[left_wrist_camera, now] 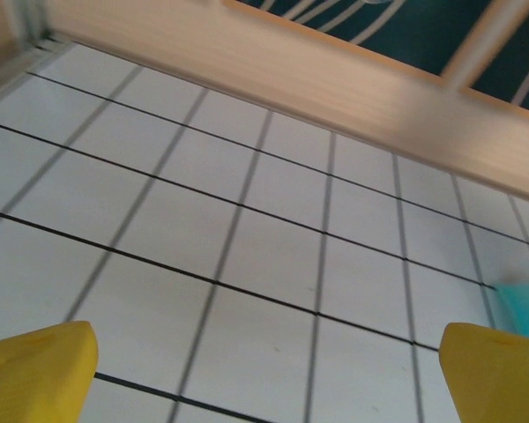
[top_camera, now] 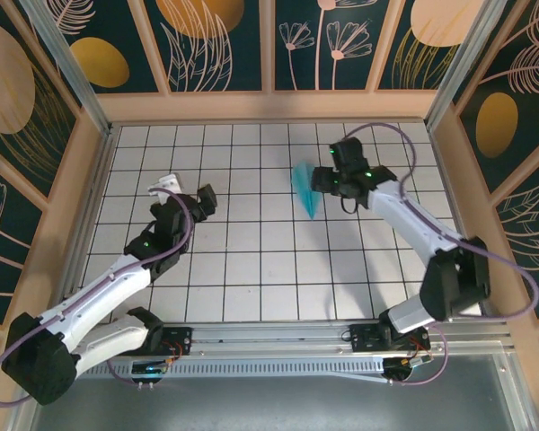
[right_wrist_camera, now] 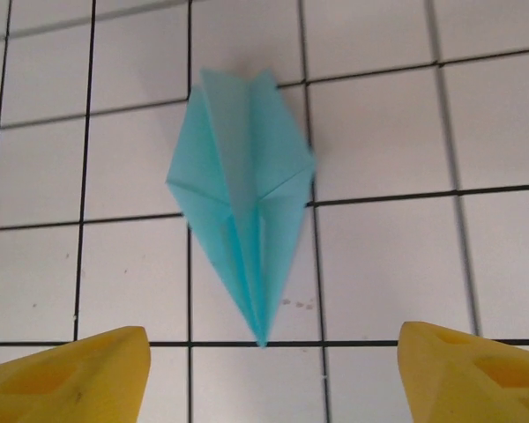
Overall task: Fold a paper plane with a square sheet of paper (fold left side to right side)
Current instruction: Place the paper plane at the top-center of the table, then reset both arms
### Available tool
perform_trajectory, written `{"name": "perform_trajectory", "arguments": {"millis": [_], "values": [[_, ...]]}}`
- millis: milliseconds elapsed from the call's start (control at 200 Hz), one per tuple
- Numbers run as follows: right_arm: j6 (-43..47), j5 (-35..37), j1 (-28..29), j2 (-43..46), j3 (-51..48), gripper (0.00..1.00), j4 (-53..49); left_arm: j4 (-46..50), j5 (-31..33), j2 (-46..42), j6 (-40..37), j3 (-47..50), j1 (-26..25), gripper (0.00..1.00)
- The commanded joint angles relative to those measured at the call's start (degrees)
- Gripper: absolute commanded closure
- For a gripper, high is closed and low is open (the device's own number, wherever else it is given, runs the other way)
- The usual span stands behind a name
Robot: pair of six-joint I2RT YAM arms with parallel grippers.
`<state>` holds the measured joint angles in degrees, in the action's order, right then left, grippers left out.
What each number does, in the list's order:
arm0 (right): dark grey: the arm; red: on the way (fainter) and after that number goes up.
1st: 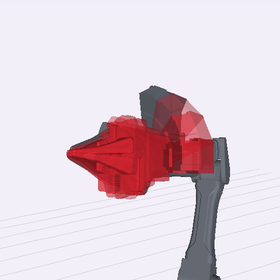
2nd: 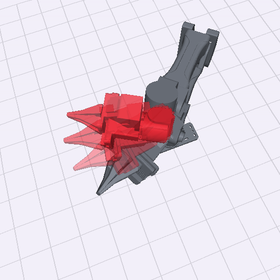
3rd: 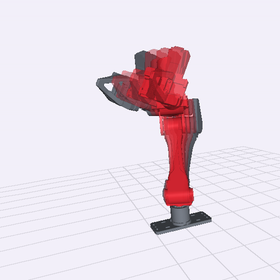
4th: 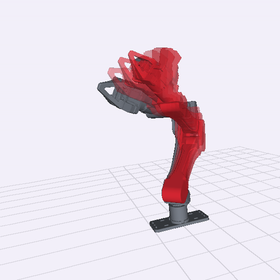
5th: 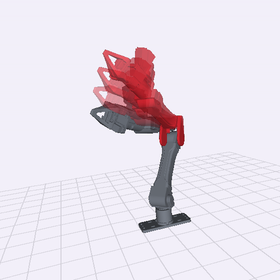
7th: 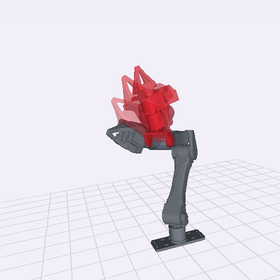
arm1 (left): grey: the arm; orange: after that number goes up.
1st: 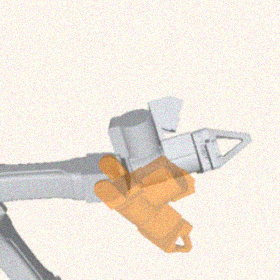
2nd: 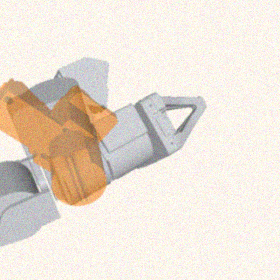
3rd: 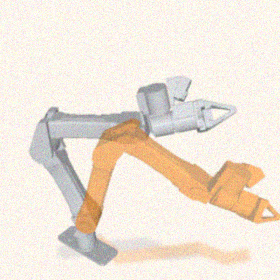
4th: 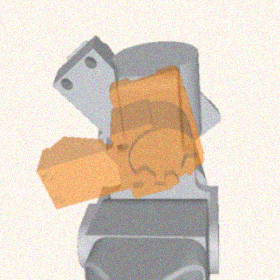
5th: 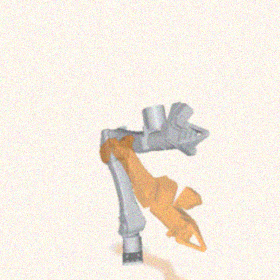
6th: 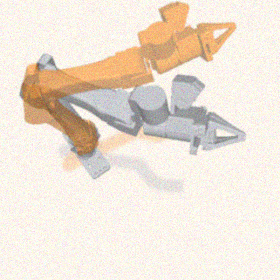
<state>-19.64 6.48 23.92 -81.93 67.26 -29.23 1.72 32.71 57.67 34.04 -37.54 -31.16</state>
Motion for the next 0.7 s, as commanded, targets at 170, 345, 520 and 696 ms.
{"name": "perform_trajectory", "arguments": {"millis": [170,345,520,696], "values": [[2.8,1.3,-10.9,14.2,-13.9,0.11,12.1,-5.4,3.1,0.2,-11.1,0.0,9.4,0.01],[2.4,1.8,-20.1,18.5,-22.5,0.01,21.8,-20.1,9.9,0.1,-19.9,6.8,10.9,0.01],[5.3,1.6,-27.1,19.3,-34.1,0.01,40.1,-32.8,11.7,2.1,-24.6,12.5,14.8,0.01],[11.0,2.2,-28.2,16.6,-45.8,0.01,64.4,-41.7,11.8,8.3,-27.7,15.7,18.5,0.01]]}}
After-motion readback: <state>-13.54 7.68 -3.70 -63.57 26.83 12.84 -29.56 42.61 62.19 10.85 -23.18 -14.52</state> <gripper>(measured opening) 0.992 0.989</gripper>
